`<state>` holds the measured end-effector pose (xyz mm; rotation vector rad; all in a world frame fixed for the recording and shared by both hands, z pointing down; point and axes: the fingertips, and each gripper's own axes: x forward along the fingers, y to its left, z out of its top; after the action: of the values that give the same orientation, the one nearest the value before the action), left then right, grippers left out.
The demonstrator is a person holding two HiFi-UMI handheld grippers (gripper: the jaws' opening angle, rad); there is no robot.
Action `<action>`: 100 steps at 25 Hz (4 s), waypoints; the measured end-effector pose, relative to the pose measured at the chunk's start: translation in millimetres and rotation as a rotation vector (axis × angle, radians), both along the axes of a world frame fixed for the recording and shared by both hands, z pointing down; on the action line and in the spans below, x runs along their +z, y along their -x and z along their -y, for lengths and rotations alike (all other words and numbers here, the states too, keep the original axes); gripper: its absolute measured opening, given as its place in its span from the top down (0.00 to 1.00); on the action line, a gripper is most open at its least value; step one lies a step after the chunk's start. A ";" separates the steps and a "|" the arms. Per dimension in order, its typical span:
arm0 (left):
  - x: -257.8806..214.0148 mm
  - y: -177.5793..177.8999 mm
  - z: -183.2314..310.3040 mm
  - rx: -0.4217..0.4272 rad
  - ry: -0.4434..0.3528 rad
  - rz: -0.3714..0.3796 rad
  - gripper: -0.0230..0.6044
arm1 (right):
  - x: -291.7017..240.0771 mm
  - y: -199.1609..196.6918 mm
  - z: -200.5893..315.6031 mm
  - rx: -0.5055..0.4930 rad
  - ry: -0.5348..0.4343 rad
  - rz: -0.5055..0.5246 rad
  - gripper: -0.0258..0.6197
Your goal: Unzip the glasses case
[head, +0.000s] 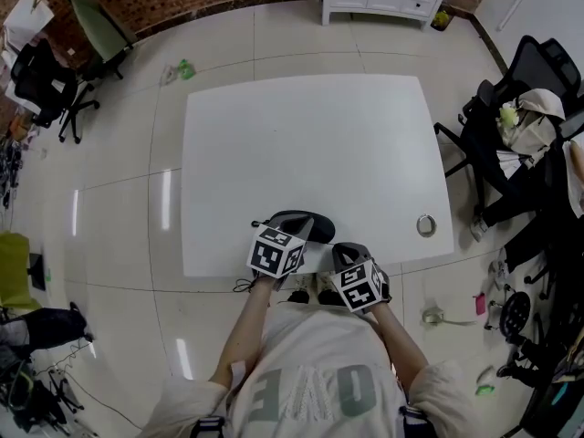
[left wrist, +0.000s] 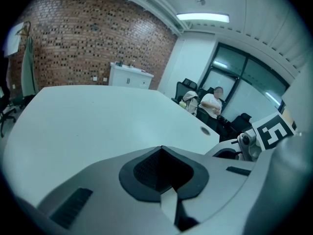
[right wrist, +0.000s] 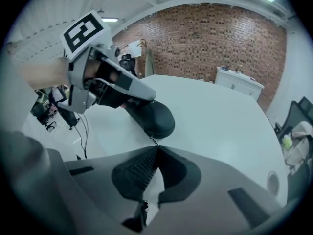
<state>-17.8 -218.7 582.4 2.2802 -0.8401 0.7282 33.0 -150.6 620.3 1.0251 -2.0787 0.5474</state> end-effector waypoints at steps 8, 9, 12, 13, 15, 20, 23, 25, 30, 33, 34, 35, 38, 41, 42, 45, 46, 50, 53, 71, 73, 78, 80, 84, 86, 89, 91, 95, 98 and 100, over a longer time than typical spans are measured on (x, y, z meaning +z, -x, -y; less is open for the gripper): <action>-0.2 1.9 -0.8 -0.018 0.014 -0.021 0.96 | 2.7 10.4 -0.7 -0.089 -0.045 -0.027 0.96; -0.1 2.1 -0.5 -0.019 0.014 -0.020 0.96 | 3.7 13.5 0.4 -0.107 -0.050 -0.039 0.96; 0.3 1.7 -1.3 -0.019 0.016 -0.023 0.96 | 8.8 22.0 -0.9 -0.143 -0.036 -0.057 0.91; 0.1 1.5 -1.5 -0.019 0.016 -0.024 0.96 | 10.6 23.4 -1.5 -0.129 -0.013 -0.037 0.85; -0.1 0.8 -1.9 -0.020 0.015 -0.028 0.96 | 12.6 22.4 1.1 -0.065 0.021 0.015 0.82; 0.7 0.9 -4.5 -0.028 0.025 -0.058 0.96 | 18.2 18.9 6.9 -0.056 0.015 -0.002 0.82; -0.5 2.5 -4.7 -0.031 0.023 -0.056 0.96 | 17.3 20.7 4.8 -0.089 0.024 -0.002 0.92; -0.9 1.9 -5.0 -0.031 0.023 -0.055 0.96 | 15.8 21.6 3.8 -0.110 0.005 -0.008 0.93; -0.4 1.6 -4.4 -0.032 0.014 -0.050 0.96 | 12.5 21.2 0.6 -0.137 -0.015 -0.027 0.96; -0.4 1.7 -4.8 -0.031 0.010 -0.046 0.96 | 13.3 21.0 0.1 -0.137 -0.032 -0.052 0.96; -0.6 1.7 -5.1 -0.030 0.012 -0.050 0.96 | 14.0 20.1 0.6 -0.128 -0.029 -0.057 0.96; -0.8 1.8 -5.3 -0.030 0.015 -0.054 0.96 | 14.7 18.2 1.1 -0.121 -0.028 -0.069 0.96; -0.3 1.9 -5.2 -0.034 0.020 -0.059 0.96 | 15.8 7.5 5.4 -0.106 -0.047 -0.138 0.96; 0.0 1.0 -5.2 -0.036 0.014 -0.055 0.96 | 15.3 -4.4 17.9 -0.074 -0.055 -0.165 0.96; 0.1 0.8 -5.2 -0.037 0.014 -0.056 0.96 | 15.2 -6.8 23.0 -0.072 -0.057 -0.167 0.96; 0.2 0.7 -4.1 -0.044 0.018 -0.062 0.96 | 16.8 -10.0 38.9 -0.093 -0.062 -0.185 0.96; 0.2 0.7 -3.0 -0.046 0.018 -0.061 0.96 | 17.3 -10.0 43.1 -0.106 -0.062 -0.191 0.96; -4.9 10.3 -0.6 -0.096 -0.008 -0.032 0.96 | 15.4 -10.4 43.4 -0.164 -0.086 -0.226 0.96; -12.4 42.3 -10.5 -0.248 -0.039 -0.041 0.96 | 18.2 -12.8 36.0 -0.174 -0.100 -0.231 0.96; 20.8 50.0 37.5 -0.265 -0.036 0.012 0.96 | 13.2 25.6 -23.8 -0.314 -0.134 -0.198 0.96; 8.3 37.9 42.8 -0.221 -0.075 0.014 0.96 | 14.5 31.5 -23.2 -0.305 -0.123 -0.177 0.96; -23.2 -12.3 13.9 -0.030 -0.144 0.056 0.96 | 12.8 40.0 -18.2 -0.301 -0.112 -0.137 0.96; -11.0 -27.0 1.6 0.022 -0.123 0.093 0.96 | 13.0 40.5 -17.5 -0.290 -0.104 -0.127 0.96; 1.8 -30.8 -3.2 -0.008 -0.087 0.081 0.96 | 14.7 36.1 -17.2 -0.268 -0.087 -0.113 0.96; 1.4 -33.2 -1.7 -0.002 -0.086 0.082 0.96 | 15.0 30.4 -15.2 -0.251 -0.084 -0.116 0.96; 2.1 -36.3 -1.2 -0.002 -0.067 0.069 0.96 | 15.7 19.1 -12.3 -0.222 -0.078 -0.129 0.96; 1.7 -37.3 -0.8 -0.017 -0.045 0.048 0.96 | 14.9 12.2 -11.1 -0.211 -0.073 -0.134 0.96; 1.7 -39.9 0.2 -0.011 -0.027 0.047 0.96 | 12.7 3.4 -7.5 -0.183 -0.074 -0.156 0.96; 1.8 -42.2 2.6 -0.005 -0.012 0.039 0.96 | 13.5 -9.0 0.3 -0.084 -0.038 -0.140 0.96; 2.7 -43.4 3.2 -0.005 -0.004 0.034 0.96 | 14.1 -18.8 7.0 -0.023 -0.025 -0.133 0.96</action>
<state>25.6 -222.0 585.1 2.2744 -0.8630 0.7658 51.8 -157.6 634.4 1.0231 -1.9821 0.4311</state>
